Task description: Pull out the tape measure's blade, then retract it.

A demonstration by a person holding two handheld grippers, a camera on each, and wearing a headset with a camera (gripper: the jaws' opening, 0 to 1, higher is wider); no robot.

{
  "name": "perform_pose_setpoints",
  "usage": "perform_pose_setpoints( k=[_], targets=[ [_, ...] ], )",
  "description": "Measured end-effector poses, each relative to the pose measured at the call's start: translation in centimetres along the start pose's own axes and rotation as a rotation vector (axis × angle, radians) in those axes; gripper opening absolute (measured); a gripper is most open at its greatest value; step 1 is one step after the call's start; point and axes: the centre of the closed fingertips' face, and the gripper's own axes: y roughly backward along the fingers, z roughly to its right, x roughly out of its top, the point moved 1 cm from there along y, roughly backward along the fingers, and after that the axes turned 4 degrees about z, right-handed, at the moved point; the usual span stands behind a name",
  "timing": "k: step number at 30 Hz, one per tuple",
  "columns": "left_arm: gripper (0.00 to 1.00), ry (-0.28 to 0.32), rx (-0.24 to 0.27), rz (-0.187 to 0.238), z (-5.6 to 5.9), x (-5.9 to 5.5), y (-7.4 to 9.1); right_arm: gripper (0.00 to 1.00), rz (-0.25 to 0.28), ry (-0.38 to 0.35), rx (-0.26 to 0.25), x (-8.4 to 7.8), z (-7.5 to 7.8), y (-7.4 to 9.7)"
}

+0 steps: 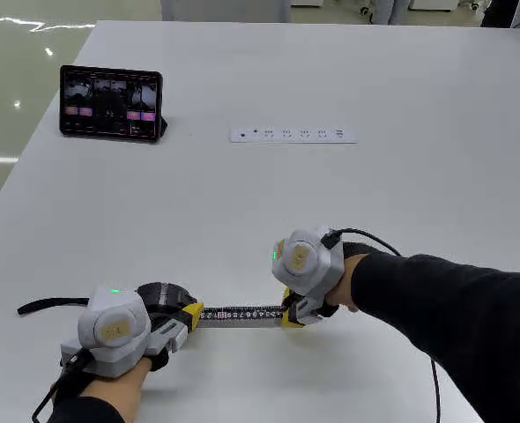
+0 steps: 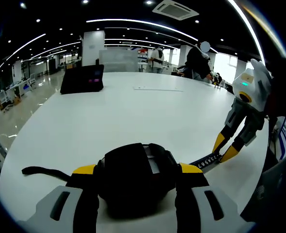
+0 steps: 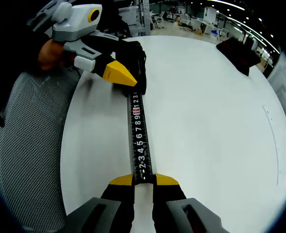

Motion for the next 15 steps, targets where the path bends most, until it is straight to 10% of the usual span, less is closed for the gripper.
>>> perform_pose_setpoints(
  k=[15],
  targets=[
    [0.59,-0.007,-0.005,-0.002,0.06,-0.03,0.15,0.1,0.006,0.006,0.01,0.63,0.01,-0.24]
  ],
)
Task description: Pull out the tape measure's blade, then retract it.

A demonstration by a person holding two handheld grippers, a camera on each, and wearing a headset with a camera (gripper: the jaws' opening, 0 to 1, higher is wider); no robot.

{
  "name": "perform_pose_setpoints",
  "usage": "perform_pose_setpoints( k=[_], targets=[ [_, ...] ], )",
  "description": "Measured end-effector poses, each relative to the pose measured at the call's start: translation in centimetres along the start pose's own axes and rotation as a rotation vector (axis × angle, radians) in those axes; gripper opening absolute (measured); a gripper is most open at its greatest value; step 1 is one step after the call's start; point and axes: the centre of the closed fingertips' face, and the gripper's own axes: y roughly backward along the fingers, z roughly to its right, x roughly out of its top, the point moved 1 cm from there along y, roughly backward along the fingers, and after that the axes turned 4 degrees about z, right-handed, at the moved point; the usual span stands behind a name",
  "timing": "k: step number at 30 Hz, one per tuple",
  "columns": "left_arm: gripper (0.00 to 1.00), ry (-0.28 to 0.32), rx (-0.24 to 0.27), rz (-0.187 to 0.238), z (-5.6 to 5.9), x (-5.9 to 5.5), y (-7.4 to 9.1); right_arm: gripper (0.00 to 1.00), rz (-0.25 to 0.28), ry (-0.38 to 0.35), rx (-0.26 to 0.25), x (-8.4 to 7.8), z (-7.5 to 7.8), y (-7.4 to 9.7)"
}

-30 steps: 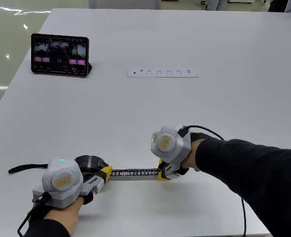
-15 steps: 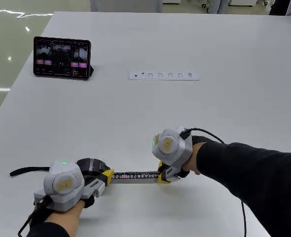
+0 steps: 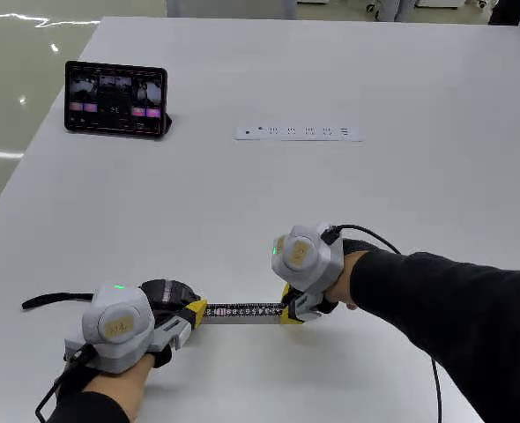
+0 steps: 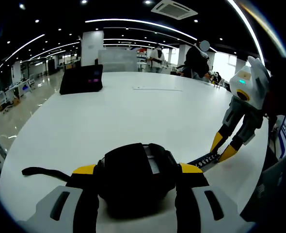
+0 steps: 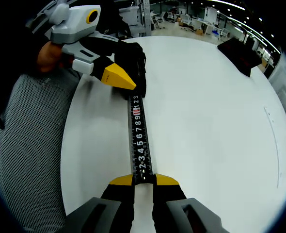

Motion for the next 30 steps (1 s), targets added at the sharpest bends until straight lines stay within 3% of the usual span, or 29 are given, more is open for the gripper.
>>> perform_pose_setpoints(
  k=[11,20,30],
  targets=[
    [0.59,0.001,0.001,0.0,0.0,0.0,0.0,0.1,0.009,-0.006,-0.007,0.5,0.0,-0.3],
    [0.6,0.0,0.0,-0.001,0.1,0.0,0.1,0.1,0.028,-0.001,-0.008,1.8,-0.3,-0.9],
    [0.6,0.005,0.001,-0.001,0.0,0.0,0.0,0.1,0.03,-0.011,-0.01,1.9,-0.2,-1.0]
  ],
)
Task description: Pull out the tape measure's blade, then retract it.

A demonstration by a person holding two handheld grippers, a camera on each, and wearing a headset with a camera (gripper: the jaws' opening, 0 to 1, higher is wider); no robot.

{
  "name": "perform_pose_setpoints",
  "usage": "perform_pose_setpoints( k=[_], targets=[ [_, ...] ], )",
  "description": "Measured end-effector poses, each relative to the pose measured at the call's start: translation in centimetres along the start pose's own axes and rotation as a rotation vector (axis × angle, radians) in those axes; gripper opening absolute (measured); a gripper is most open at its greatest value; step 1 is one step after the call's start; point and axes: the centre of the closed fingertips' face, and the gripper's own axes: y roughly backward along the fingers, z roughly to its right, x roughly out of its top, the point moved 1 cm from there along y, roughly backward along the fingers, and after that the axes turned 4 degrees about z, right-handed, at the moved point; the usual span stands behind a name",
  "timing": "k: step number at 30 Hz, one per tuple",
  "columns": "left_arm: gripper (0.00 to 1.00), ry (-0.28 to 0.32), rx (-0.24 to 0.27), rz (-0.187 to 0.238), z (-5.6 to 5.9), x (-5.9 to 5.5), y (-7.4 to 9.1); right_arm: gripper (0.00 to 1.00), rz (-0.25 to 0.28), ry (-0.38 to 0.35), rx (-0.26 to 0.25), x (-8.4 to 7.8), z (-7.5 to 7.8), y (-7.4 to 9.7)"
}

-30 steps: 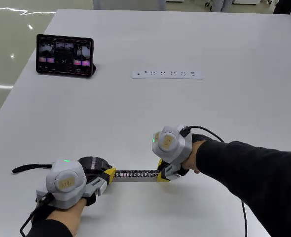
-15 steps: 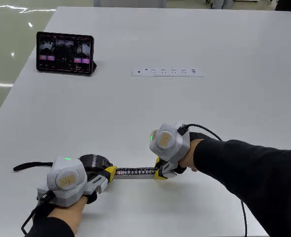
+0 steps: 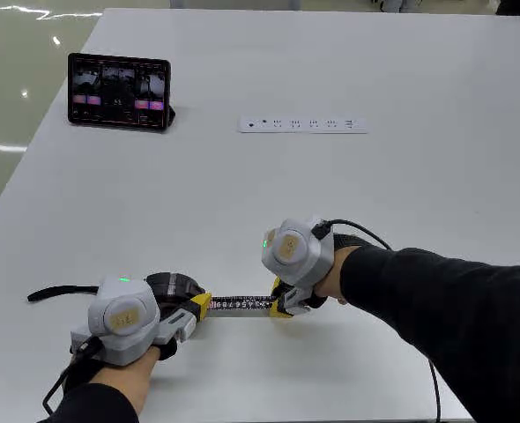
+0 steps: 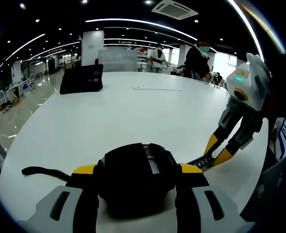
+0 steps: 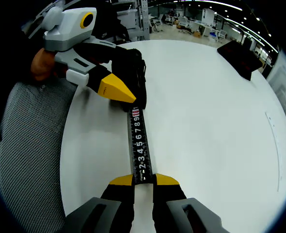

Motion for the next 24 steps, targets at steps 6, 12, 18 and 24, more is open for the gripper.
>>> perform_pose_setpoints(
  k=[6,12,18,24],
  targets=[
    [0.59,0.007,-0.002,0.002,-0.01,0.05,0.01,0.1,0.011,-0.01,0.004,0.19,0.05,-0.09],
    [0.59,0.007,-0.004,0.002,-0.01,0.03,0.03,0.1,0.027,-0.029,0.009,0.35,0.07,-0.21],
    [0.59,0.01,-0.006,-0.001,-0.02,-0.01,0.07,0.1,0.031,-0.017,0.013,0.64,0.01,-0.36],
    [0.59,0.011,-0.007,-0.002,0.01,-0.01,0.08,0.1,0.036,-0.014,0.014,0.88,0.03,-0.5]
  ],
)
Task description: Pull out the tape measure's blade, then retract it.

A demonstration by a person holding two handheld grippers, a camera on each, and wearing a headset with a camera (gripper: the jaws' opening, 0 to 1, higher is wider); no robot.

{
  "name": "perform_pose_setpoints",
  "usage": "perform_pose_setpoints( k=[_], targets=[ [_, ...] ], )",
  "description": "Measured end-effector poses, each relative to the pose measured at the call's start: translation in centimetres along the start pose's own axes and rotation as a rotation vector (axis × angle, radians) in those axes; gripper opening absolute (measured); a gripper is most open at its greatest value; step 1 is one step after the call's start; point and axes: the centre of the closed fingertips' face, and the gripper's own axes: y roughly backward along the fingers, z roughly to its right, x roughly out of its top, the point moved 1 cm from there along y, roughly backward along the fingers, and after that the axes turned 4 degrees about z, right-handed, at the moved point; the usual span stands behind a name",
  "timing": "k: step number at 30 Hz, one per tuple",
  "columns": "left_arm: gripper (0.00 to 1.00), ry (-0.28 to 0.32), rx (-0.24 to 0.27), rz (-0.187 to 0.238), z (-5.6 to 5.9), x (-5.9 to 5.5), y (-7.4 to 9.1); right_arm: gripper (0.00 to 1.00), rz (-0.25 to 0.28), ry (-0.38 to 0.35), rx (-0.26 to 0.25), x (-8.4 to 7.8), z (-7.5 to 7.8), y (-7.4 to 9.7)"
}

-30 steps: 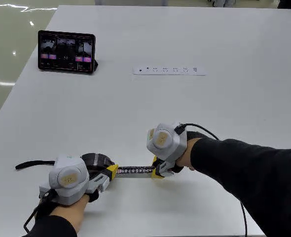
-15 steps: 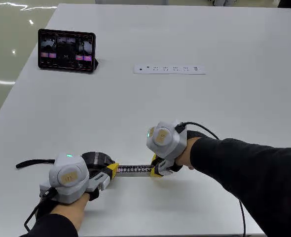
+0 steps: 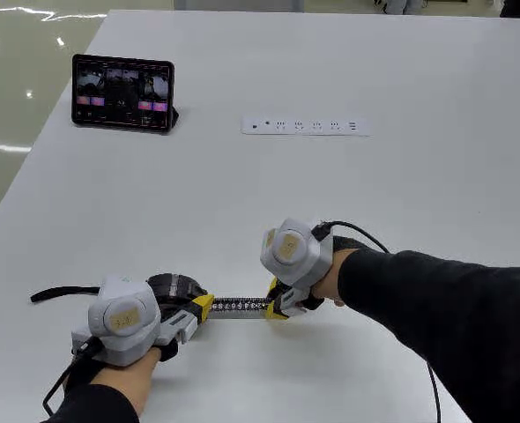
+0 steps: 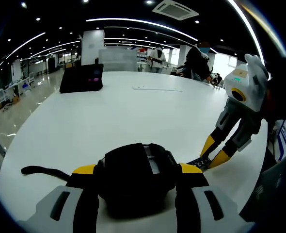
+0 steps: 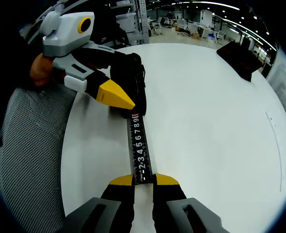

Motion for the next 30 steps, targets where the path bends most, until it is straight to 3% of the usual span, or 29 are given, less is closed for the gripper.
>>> perform_pose_setpoints(
  k=[30],
  targets=[
    [0.59,0.01,0.0,0.0,-0.1,0.0,0.0,0.1,0.026,0.004,-0.005,1.6,-0.1,-1.0]
  ],
)
